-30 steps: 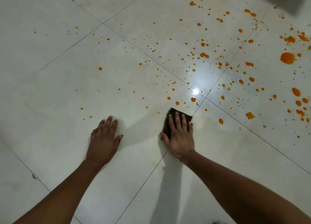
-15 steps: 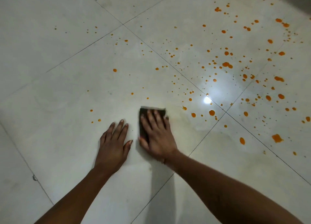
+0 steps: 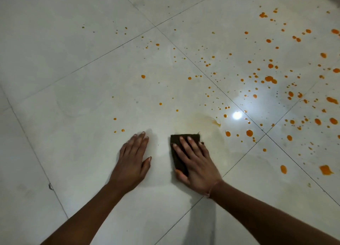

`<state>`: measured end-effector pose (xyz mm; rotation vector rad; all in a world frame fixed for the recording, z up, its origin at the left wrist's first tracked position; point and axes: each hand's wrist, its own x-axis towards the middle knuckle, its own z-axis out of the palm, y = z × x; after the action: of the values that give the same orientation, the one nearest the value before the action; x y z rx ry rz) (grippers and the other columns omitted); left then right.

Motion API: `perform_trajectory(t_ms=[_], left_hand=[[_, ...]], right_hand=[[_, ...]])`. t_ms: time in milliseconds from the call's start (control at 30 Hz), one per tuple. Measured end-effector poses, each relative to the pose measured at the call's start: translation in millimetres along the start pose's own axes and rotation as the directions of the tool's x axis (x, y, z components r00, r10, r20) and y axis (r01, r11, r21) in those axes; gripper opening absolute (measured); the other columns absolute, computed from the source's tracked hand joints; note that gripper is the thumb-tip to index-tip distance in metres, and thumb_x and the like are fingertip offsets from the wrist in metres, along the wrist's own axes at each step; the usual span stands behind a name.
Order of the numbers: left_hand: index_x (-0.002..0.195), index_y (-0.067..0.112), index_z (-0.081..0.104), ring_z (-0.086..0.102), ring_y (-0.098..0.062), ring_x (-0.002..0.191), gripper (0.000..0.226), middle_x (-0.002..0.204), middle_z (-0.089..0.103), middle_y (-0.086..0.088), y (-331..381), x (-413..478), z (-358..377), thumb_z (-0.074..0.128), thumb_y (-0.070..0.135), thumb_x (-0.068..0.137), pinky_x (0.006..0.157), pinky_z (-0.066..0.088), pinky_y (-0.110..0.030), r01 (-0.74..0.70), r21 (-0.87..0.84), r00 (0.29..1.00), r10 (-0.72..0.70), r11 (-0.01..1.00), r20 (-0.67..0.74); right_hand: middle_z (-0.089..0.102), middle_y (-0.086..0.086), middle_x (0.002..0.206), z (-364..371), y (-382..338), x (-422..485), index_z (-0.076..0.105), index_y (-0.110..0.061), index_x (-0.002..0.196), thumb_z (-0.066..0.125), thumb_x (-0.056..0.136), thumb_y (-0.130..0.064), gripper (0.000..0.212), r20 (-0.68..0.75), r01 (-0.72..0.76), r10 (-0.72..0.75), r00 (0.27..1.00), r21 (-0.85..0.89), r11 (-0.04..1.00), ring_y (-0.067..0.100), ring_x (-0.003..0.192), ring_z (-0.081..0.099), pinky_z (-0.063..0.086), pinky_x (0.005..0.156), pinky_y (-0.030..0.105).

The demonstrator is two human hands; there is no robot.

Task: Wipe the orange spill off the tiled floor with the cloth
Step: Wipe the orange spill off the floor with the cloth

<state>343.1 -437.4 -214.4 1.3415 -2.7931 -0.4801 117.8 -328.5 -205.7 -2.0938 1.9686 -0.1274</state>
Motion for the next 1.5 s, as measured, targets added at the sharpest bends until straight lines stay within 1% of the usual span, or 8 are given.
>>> perform_trajectory(t_ms=[167,400,567,800,967,1200,1400,1500], left_hand=[[0.147,0.01,0.034,0.027,-0.031,0.143,0.066,0.157,0.029,-0.008,-48.7,-2.0,-23.9,0.032,0.048,0.094,0.113,0.02,-0.048,0.218,0.059,0.973,-0.213,0.974,-0.086],[0.148,0.008,0.032,0.029,-0.034,0.141,0.075,0.156,0.029,-0.01,-102.2,-6.3,-32.6,0.027,0.057,0.092,0.111,0.022,-0.049,0.357,0.097,0.933,-0.352,0.929,-0.069],[0.148,0.01,0.033,0.027,-0.032,0.141,0.073,0.157,0.029,-0.007,-101.6,4.3,-29.0,0.031,0.056,0.091,0.112,0.02,-0.047,0.356,0.089,0.932,-0.346,0.93,-0.113],[0.149,0.012,0.03,0.025,-0.03,0.143,0.068,0.158,0.027,-0.005,-108.7,12.7,-31.6,0.031,0.048,0.091,0.114,0.019,-0.047,0.36,0.043,0.93,-0.354,0.932,-0.098],[0.148,0.011,0.032,0.027,-0.029,0.143,0.062,0.157,0.029,-0.005,-108.8,15.6,-31.1,0.03,0.032,0.09,0.114,0.023,-0.048,0.374,0.012,0.922,-0.37,0.928,-0.114],[0.148,0.01,0.034,0.027,-0.028,0.144,0.056,0.157,0.03,-0.003,-112.2,17.8,-33.6,0.03,0.021,0.093,0.115,0.022,-0.046,0.375,-0.015,0.92,-0.375,0.927,-0.119],[0.148,0.011,0.034,0.027,-0.027,0.144,0.056,0.157,0.031,-0.003,-113.2,20.1,-31.0,0.03,0.02,0.092,0.115,0.022,-0.046,0.366,-0.023,0.923,-0.366,0.93,-0.12],[0.148,0.011,0.034,0.027,-0.028,0.143,0.057,0.156,0.031,-0.003,-111.5,18.9,-34.2,0.03,0.02,0.092,0.115,0.021,-0.046,0.348,-0.034,0.93,-0.349,0.937,-0.112]], right_hand=[[0.021,0.011,0.16,-5.7,-0.6,107.3,0.027,-0.019,0.152,0.027,0.083,-0.06,0.08,-0.074,-0.357,0.359,0.93,0.041,0.933,0.032,0.147,0.014,0.011,0.115,0.053],[0.023,0.007,0.16,5.4,-40.8,39.3,0.028,-0.024,0.152,0.042,0.086,-0.059,0.076,0.007,0.025,-0.026,1.0,0.033,0.999,0.026,0.149,0.013,0.017,0.114,0.054],[0.024,0.013,0.158,-13.6,18.3,150.1,0.028,-0.018,0.151,0.026,0.084,-0.061,0.08,-0.094,-0.387,0.385,0.918,0.004,0.922,0.035,0.145,0.018,0.013,0.114,0.056],[0.028,0.008,0.158,4.6,-67.5,97.6,0.033,-0.022,0.15,0.044,0.084,-0.055,0.075,0.034,0.203,-0.203,0.979,-0.005,0.979,0.028,0.147,0.019,0.019,0.115,0.053],[0.027,0.011,0.158,-1.6,-38.7,199.7,0.032,-0.02,0.15,0.037,0.084,-0.056,0.076,-0.063,-0.22,0.219,0.974,-0.01,0.975,0.033,0.145,0.019,0.017,0.114,0.056],[0.024,0.007,0.16,2.1,-77.3,109.6,0.028,-0.024,0.152,0.048,0.084,-0.052,0.076,0.101,0.331,-0.326,0.94,-0.037,0.943,0.027,0.149,0.015,0.019,0.116,0.052],[0.02,0.009,0.16,3.3,-82.6,202.6,0.026,-0.022,0.152,0.036,0.086,-0.055,0.075,0.016,-0.092,0.093,0.996,-0.016,0.996,0.031,0.148,0.012,0.015,0.115,0.057],[0.021,0.008,0.16,12.3,-109.2,148.8,0.026,-0.023,0.153,0.041,0.086,-0.051,0.074,0.093,0.146,-0.14,0.986,-0.055,0.988,0.03,0.148,0.012,0.013,0.116,0.056]])
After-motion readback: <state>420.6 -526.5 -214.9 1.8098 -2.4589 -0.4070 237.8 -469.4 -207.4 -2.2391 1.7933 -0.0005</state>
